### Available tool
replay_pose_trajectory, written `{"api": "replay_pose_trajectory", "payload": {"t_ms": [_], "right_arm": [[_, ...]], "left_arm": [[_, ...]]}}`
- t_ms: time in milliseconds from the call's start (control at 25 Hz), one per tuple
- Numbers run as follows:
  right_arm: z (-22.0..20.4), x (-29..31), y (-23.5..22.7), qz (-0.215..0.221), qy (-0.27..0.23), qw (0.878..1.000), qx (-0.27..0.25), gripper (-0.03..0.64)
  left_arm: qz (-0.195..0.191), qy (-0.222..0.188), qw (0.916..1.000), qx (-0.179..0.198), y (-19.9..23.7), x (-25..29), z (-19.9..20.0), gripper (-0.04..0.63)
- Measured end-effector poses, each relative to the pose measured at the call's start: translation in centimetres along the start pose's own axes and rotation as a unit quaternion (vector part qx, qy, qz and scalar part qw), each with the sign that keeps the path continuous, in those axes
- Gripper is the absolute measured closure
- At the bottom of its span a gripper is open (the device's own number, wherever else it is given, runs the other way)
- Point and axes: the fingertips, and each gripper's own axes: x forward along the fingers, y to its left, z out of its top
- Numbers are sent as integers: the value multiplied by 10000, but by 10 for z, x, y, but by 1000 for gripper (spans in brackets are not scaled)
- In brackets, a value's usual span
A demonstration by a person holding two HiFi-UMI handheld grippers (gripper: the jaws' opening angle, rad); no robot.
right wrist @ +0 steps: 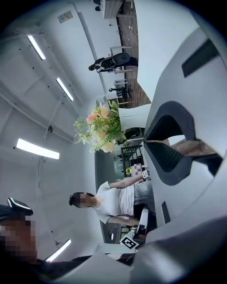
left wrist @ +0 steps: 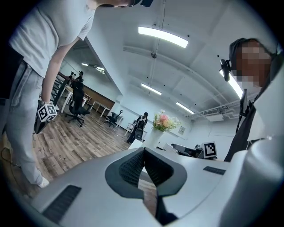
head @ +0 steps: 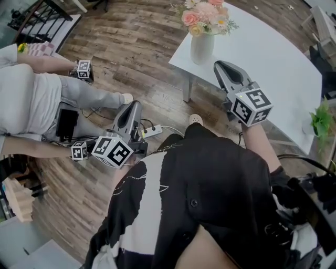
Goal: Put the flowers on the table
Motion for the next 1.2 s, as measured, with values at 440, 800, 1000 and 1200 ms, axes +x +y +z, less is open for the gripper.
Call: {"api": "replay_pose_trajectory", "payload": {"t_ms": [440,800,1000,1200], "right_arm": [[-31,-36,44,10,264,9996,-54,601],[-47,-54,51,43,353,9992,-192,601],[-40,-54,56,40,334,9989,-320,601],[-39,-58,57,33,337,9990,-282,601]], "left_arm": [[-4,-44,10000,-10,-12,-56,-24,584],[-95,-20,10000,15,-20,-63,-45,584],[-81,-46,10000,-25,-21,-66,-40,584],[-105,-36,9999,-8,-25,-68,-39,584]]}}
